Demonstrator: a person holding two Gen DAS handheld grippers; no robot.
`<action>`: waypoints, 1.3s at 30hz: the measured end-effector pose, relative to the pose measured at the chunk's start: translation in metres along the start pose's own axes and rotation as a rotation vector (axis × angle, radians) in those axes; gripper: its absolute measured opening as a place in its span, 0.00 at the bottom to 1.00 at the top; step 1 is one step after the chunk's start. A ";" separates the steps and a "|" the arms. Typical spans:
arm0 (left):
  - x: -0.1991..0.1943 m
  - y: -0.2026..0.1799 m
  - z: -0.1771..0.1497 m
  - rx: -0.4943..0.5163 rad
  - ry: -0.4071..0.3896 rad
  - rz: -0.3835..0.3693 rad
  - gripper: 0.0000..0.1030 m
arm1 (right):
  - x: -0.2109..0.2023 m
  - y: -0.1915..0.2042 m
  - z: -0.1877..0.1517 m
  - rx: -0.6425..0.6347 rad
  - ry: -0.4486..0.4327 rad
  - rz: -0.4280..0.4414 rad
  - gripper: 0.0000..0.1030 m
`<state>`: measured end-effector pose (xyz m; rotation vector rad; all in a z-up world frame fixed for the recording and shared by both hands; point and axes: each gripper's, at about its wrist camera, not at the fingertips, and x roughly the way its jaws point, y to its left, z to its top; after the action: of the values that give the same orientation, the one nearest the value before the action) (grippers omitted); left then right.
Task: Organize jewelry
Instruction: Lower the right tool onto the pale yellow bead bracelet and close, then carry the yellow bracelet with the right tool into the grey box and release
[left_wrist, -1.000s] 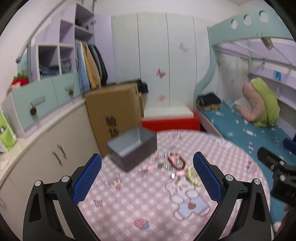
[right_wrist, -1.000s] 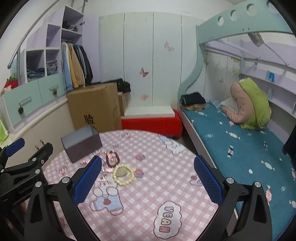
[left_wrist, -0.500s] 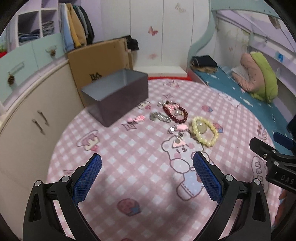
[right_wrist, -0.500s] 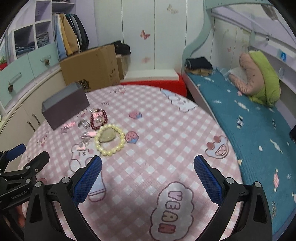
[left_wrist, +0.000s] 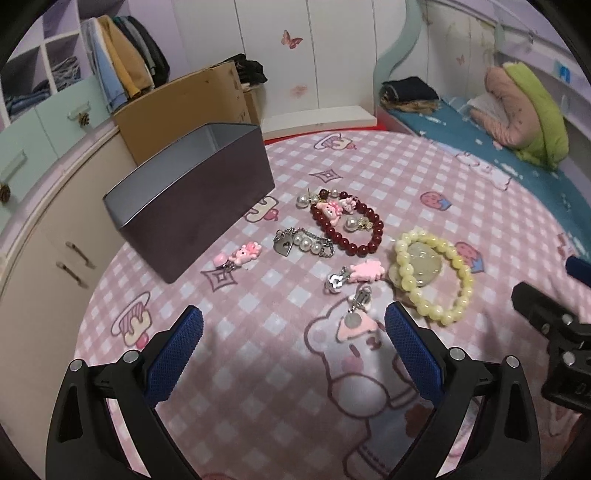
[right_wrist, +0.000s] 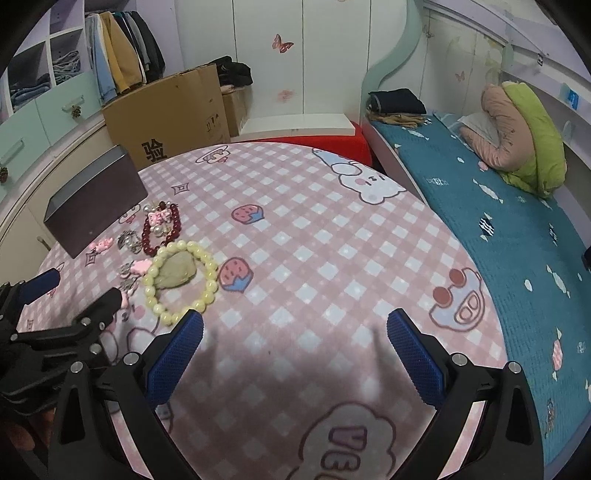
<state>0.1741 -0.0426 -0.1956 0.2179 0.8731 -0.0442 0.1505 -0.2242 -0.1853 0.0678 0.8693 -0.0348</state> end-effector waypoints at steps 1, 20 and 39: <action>0.003 -0.001 0.001 0.002 0.011 0.000 0.78 | 0.002 0.000 0.002 -0.001 0.000 -0.001 0.94; 0.005 0.049 -0.011 -0.125 0.061 -0.261 0.13 | 0.038 0.045 0.024 -0.160 0.068 0.032 0.67; -0.028 0.059 -0.012 -0.147 0.025 -0.385 0.13 | 0.028 0.028 0.016 -0.109 0.121 0.168 0.09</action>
<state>0.1546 0.0161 -0.1721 -0.0897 0.9292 -0.3351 0.1821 -0.1976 -0.1951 0.0410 0.9819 0.1757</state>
